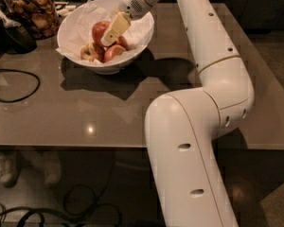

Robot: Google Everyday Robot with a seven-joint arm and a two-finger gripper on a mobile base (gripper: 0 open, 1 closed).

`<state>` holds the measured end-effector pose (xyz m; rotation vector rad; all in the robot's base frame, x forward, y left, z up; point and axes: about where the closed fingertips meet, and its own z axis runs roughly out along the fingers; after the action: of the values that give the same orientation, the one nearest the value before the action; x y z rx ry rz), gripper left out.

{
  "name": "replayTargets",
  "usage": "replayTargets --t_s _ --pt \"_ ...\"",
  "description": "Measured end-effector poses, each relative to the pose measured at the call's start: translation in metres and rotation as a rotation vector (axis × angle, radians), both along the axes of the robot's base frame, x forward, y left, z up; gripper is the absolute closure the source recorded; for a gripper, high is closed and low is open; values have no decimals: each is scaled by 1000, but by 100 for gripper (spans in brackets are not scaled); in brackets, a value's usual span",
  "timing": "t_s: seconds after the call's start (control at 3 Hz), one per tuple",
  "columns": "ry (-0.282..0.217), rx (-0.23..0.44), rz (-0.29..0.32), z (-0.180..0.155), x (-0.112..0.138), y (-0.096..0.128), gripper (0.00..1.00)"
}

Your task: Pick apple from white bowl

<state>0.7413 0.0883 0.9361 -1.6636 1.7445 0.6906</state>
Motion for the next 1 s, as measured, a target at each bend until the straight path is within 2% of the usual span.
replayTargets --t_s 1.0 --pt "-3 7 -5 -2 4 5 88"
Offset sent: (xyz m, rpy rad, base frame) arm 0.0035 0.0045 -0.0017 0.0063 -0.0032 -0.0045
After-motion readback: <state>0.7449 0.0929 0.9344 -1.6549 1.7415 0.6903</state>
